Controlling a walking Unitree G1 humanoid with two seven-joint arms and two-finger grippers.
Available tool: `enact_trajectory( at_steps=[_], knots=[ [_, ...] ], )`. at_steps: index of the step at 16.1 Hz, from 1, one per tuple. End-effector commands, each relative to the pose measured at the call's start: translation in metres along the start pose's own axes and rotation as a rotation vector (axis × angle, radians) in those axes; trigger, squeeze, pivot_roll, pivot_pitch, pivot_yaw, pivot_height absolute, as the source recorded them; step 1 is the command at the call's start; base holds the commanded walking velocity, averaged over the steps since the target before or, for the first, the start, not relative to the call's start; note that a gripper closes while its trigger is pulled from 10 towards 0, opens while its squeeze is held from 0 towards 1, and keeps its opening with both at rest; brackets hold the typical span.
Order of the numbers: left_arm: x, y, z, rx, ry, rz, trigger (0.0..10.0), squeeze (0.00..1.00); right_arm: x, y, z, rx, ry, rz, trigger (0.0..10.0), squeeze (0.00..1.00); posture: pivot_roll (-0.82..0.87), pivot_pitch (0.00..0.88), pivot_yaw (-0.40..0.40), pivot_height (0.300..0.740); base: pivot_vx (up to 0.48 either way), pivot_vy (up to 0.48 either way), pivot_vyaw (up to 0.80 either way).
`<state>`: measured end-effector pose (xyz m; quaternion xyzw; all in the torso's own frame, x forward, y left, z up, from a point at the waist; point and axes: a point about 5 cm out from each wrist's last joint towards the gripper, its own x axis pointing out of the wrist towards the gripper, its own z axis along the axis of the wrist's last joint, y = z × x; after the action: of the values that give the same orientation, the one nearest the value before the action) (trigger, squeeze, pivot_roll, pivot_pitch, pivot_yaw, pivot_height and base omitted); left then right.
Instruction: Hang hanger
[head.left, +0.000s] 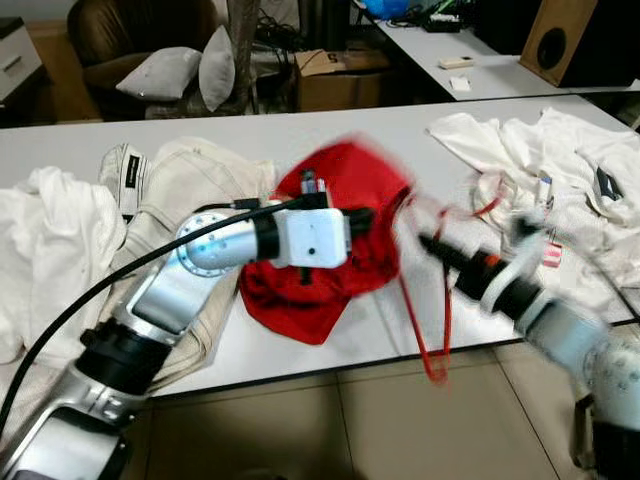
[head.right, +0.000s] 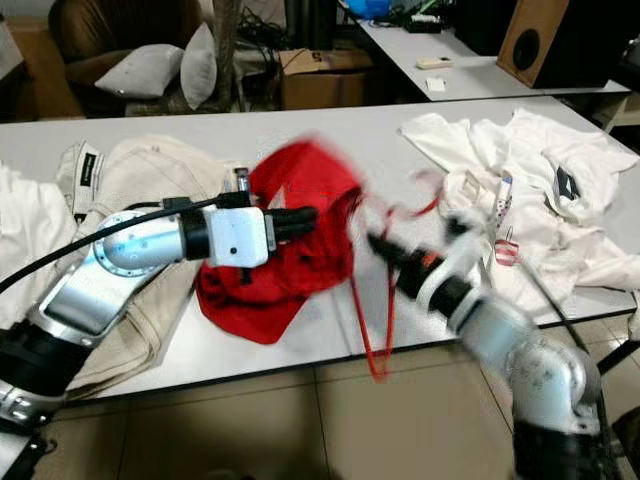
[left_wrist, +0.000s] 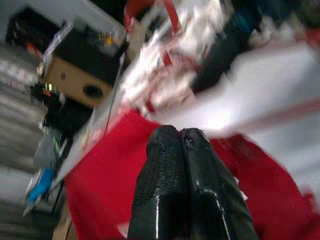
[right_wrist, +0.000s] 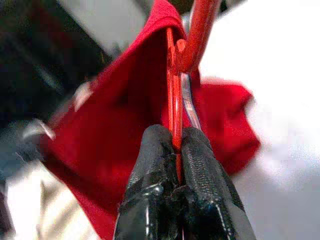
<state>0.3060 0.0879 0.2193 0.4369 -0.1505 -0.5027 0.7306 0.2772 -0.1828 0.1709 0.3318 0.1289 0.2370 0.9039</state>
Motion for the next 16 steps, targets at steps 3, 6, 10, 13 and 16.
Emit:
enact_trajectory(
  at_steps=[3, 6, 10, 13, 16],
  knots=[
    [0.008, -0.009, -0.020, -0.070, 0.102, 0.031, 10.0, 0.00, 0.004, -0.011, -0.007, 0.174, -0.049, -0.046, 10.0, 0.00, 0.02, 0.000, 0.000, 0.740, 0.000, 0.000, 0.00],
    [0.008, -0.023, -0.028, -0.178, 0.123, 0.048, 10.0, 1.00, 0.016, -0.020, -0.014, 0.316, -0.079, -0.059, 10.0, 0.00, 0.01, 0.000, 0.009, 0.740, 0.000, 0.000, 0.00],
    [0.005, -0.057, -0.036, -0.303, 0.161, 0.008, 10.0, 1.00, 0.025, -0.022, -0.015, 0.340, -0.058, -0.062, 10.0, 0.00, 0.02, 0.000, -0.002, 0.740, 0.000, 0.000, 0.00],
    [0.002, -0.073, -0.044, -0.475, 0.189, 0.014, 10.0, 0.18, 0.024, -0.026, -0.011, 0.336, -0.060, -0.071, 10.0, 0.00, 0.02, 0.000, -0.009, 0.740, 0.000, 0.000, 0.00],
    [0.005, -0.101, -0.060, -0.379, 0.263, -0.057, 10.0, 0.00, 0.023, -0.029, -0.008, 0.337, -0.066, -0.077, 10.0, 0.00, 0.02, 0.000, -0.007, 0.740, 0.000, 0.000, 0.00]
  ],
)
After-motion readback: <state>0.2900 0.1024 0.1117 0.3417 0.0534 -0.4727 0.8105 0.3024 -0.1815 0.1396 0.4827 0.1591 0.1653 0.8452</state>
